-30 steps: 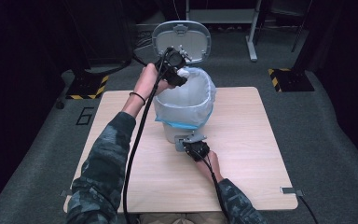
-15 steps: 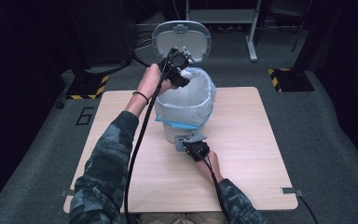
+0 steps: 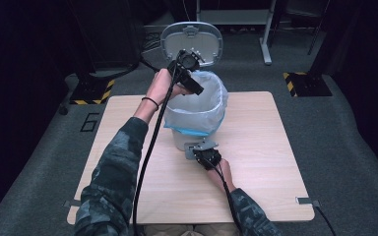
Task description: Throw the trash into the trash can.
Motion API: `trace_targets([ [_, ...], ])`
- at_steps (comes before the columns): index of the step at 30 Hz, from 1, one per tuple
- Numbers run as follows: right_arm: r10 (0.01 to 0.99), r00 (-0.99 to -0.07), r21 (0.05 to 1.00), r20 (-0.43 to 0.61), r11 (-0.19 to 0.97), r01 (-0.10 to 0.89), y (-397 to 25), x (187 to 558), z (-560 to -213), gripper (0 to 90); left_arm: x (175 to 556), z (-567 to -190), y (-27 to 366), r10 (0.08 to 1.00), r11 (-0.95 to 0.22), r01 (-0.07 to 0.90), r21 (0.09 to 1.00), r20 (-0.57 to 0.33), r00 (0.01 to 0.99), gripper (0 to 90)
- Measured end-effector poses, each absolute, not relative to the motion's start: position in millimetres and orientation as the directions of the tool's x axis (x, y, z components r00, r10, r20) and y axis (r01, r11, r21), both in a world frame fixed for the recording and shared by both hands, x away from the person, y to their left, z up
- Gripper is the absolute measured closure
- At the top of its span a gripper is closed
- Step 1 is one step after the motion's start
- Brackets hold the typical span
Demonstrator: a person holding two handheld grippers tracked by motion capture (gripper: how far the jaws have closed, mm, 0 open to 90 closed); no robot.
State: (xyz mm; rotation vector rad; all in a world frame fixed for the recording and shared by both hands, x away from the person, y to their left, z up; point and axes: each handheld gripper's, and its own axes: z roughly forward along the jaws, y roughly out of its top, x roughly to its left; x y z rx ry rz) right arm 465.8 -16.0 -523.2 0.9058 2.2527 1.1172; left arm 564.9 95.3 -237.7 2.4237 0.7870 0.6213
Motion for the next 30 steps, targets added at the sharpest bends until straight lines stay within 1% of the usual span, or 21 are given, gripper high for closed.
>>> trace_targets([
  [1,0.727,-0.677,0.820,-0.109,0.451,0.352,-16.3,465.6,-523.0,90.0,564.9,-237.6,96.7,0.634,-0.700,0.399,0.592,0.258,0.729,5.2],
  [5,0.729,-0.675,0.820,-0.113,0.452,0.352,-16.1,465.8,-523.3,90.0,559.8,-234.9,105.7,0.638,-0.677,0.393,0.622,0.230,0.735,2.8],
  [11,0.728,-0.676,0.820,-0.113,0.452,0.351,-16.6,465.5,-522.9,90.0,549.9,-230.9,117.6,0.640,-0.664,0.383,0.642,0.223,0.735,2.1],
  [14,0.729,-0.675,0.820,-0.112,0.452,0.351,-16.5,465.4,-522.9,90.0,542.2,-230.6,125.4,0.637,-0.665,0.367,0.651,0.238,0.733,2.1],
  [15,0.729,-0.675,0.820,-0.112,0.452,0.351,-16.5,465.5,-522.9,90.0,539.4,-231.5,128.0,0.638,-0.665,0.361,0.653,0.247,0.729,2.1],
  [21,0.728,-0.676,0.820,-0.113,0.452,0.351,-16.7,465.5,-522.8,90.0,528.1,-237.4,146.4,0.648,-0.648,0.363,0.669,0.234,0.725,2.4],
  [30,0.729,-0.674,0.819,-0.116,0.455,0.350,-16.7,465.7,-522.9,90.0,511.0,-256.7,172.3,0.653,-0.633,0.354,0.689,0.228,0.722,2.6],
])
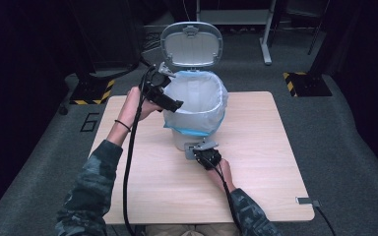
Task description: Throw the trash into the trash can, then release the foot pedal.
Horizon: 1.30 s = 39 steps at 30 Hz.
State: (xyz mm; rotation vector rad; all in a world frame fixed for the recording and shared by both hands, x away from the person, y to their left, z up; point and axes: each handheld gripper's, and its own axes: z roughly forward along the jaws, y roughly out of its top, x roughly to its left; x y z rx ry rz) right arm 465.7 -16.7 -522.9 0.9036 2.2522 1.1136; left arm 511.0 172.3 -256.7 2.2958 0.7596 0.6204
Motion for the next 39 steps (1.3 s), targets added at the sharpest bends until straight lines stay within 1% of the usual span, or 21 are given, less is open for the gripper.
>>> trace_targets([
  [12,0.730,-0.675,0.819,-0.108,0.451,0.356,-16.3,465.8,-523.1,90.0,493.9,-291.7,206.8,0.684,-0.603,0.379,0.702,0.212,0.698,2.7],
  [24,0.730,-0.676,0.816,-0.102,0.450,0.363,-16.0,465.7,-523.2,90.0,476.6,-329.9,246.6,0.739,-0.527,0.438,0.728,0.138,0.659,2.5],
  [26,0.729,-0.675,0.812,-0.116,0.461,0.358,-16.5,466.1,-523.3,90.0,472.3,-339.6,255.1,0.750,-0.511,0.450,0.732,0.124,0.650,2.5],
  [33,0.727,-0.679,0.813,-0.106,0.456,0.362,-17.5,467.2,-523.1,90.0,460.6,-382.2,278.4,0.779,-0.487,0.513,0.707,0.087,0.621,2.2],
  [37,0.726,-0.683,0.816,-0.080,0.441,0.373,-18.3,467.9,-522.5,90.0,456.7,-397.1,288.6,0.789,-0.473,0.534,0.701,0.068,0.610,2.2],
  [39,0.728,-0.681,0.813,-0.085,0.445,0.375,-19.0,468.5,-522.4,90.0,454.8,-400.7,291.9,0.797,-0.458,0.539,0.707,0.057,0.602,2.2],
])
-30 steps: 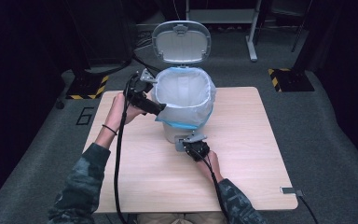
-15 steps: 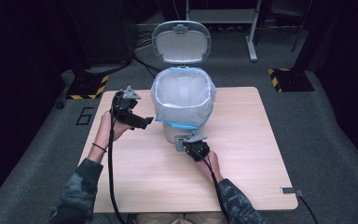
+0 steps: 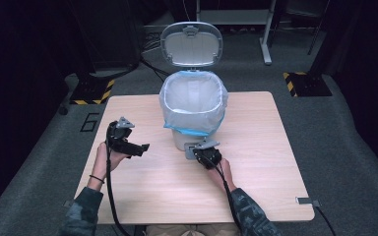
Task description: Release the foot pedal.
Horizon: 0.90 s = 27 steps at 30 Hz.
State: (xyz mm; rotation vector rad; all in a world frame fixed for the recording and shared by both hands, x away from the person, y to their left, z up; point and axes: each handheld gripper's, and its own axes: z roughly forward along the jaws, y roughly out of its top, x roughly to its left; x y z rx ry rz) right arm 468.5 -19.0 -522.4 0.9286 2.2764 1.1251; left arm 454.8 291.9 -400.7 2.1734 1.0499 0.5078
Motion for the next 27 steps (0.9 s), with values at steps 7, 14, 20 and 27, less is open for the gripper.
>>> trace_targets([
  [7,0.718,-0.694,0.801,-0.054,0.446,0.399,-28.7,457.1,-509.0,25.6,442.3,-405.0,304.7,0.822,-0.407,0.538,0.739,0.040,0.567,2.2],
  [14,0.702,-0.712,0.813,0.010,0.409,0.415,-63.4,430.7,-489.4,10.6,429.9,-418.2,312.5,0.835,-0.396,0.542,0.741,0.046,0.548,2.4],
  [20,0.754,-0.657,0.827,0.023,0.355,0.436,-103.5,414.6,-484.8,8.3,418.9,-432.1,320.3,0.862,-0.367,0.546,0.753,0.055,0.504,2.5],
  [27,0.819,-0.573,0.825,0.029,0.304,0.476,-148.9,398.6,-491.9,7.8,408.2,-450.6,336.6,0.886,-0.330,0.576,0.748,0.037,0.461,2.7],
])
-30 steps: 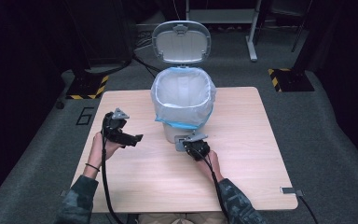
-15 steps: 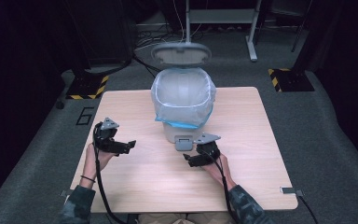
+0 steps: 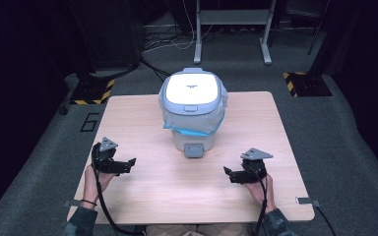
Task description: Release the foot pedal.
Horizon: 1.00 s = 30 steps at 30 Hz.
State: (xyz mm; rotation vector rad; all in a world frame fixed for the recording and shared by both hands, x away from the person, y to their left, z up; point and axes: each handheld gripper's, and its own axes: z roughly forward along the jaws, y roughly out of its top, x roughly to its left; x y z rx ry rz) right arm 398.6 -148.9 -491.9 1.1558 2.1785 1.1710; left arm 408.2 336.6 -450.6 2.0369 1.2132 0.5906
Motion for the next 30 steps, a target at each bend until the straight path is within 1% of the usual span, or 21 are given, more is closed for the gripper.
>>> trace_targets([
  [5,0.853,-0.520,0.809,0.031,0.284,0.514,-177.1,388.0,-501.1,7.9,399.7,-468.4,344.5,0.897,-0.318,0.605,0.730,0.026,0.440,3.6],
  [7,0.869,-0.494,0.795,0.011,0.292,0.531,-188.8,383.0,-505.1,8.1,397.8,-475.8,347.4,0.901,-0.311,0.617,0.723,0.018,0.433,3.7],
  [15,0.897,-0.441,0.771,-0.009,0.287,0.569,-213.9,373.5,-514.0,8.4,390.0,-501.0,357.3,0.914,-0.293,0.655,0.697,0.003,0.406,3.7],
  [19,0.912,-0.409,0.760,-0.024,0.282,0.586,-225.7,369.8,-521.7,9.3,386.9,-509.6,357.7,0.923,-0.299,0.663,0.686,0.031,0.385,3.5],
  [21,0.914,-0.405,0.756,-0.014,0.275,0.594,-229.7,369.0,-524.3,9.8,386.7,-512.6,356.9,0.923,-0.311,0.663,0.680,0.049,0.383,3.4],
  [23,0.918,-0.396,0.762,-0.031,0.279,0.585,-230.2,368.2,-524.4,10.4,387.4,-516.1,355.3,0.922,-0.319,0.669,0.672,0.057,0.382,3.1],
  [25,0.912,-0.403,0.742,-0.077,0.322,0.588,-230.4,370.4,-526.7,9.1,390.0,-518.9,353.8,0.919,-0.330,0.667,0.668,0.067,0.388,2.7],
  [27,0.913,-0.404,0.743,-0.053,0.307,0.595,-231.6,370.6,-527.5,9.3,392.4,-521.4,352.2,0.920,-0.330,0.670,0.665,0.067,0.387,2.6],
  [30,0.914,-0.405,0.736,-0.013,0.283,0.615,-235.4,373.1,-528.2,8.8,394.1,-525.5,352.1,0.921,-0.304,0.668,0.680,0.029,0.390,2.3],
])
